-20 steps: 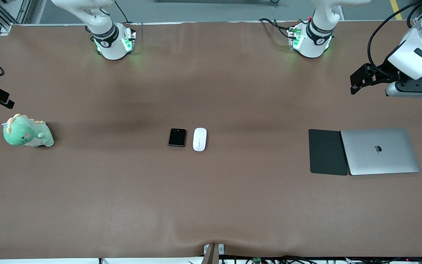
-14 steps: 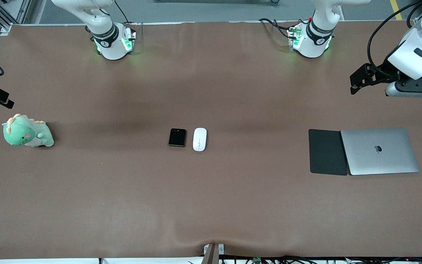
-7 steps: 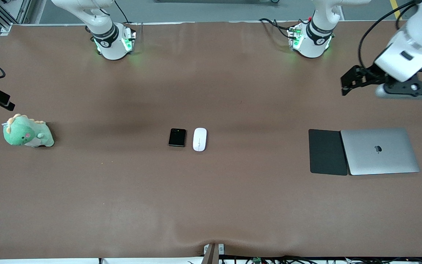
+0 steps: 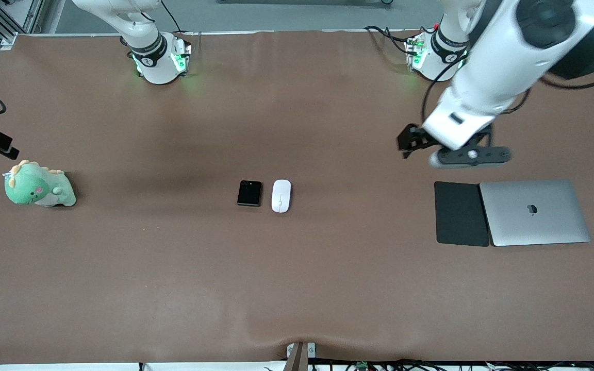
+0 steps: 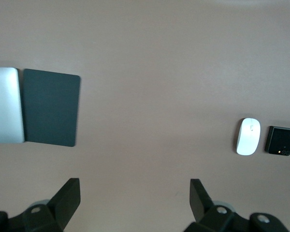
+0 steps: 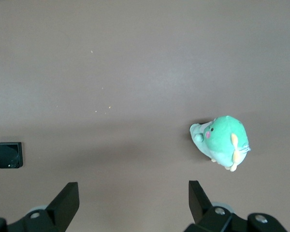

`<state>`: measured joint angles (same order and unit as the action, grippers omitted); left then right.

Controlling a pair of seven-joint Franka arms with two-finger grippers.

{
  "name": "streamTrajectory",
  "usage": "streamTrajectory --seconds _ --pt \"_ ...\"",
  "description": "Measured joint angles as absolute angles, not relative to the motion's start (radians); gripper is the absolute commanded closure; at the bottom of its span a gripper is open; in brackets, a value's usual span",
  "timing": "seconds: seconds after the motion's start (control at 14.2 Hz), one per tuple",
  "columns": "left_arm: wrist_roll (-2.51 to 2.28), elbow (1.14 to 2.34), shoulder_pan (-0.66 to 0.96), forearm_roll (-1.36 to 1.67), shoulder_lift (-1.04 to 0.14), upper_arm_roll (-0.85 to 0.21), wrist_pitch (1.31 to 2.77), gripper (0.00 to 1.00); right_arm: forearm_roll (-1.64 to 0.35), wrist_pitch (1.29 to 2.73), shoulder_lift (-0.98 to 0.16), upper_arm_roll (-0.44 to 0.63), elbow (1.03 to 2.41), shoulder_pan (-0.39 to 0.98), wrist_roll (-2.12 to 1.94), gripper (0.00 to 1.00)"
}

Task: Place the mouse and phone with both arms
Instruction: 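Lower the left gripper over the white mouse beside the phone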

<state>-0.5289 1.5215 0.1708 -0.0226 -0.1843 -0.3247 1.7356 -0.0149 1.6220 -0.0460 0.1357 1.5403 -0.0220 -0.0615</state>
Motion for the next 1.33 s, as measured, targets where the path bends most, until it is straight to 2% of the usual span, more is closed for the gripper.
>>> streamTrajectory --seconds 0.98,1.33 --pt "-0.887 1.518 0.435 -0.207 -0.544 -0.328 2.082 0.00 -0.022 1.620 -0.069 0.135 1.540 -0.032 -0.074 0.00" --pt "-0.907 1.422 0.494 -0.216 -0.692 -0.316 2.116 0.00 -0.022 1.611 -0.069 0.136 1.540 -0.039 -0.076 0.00"
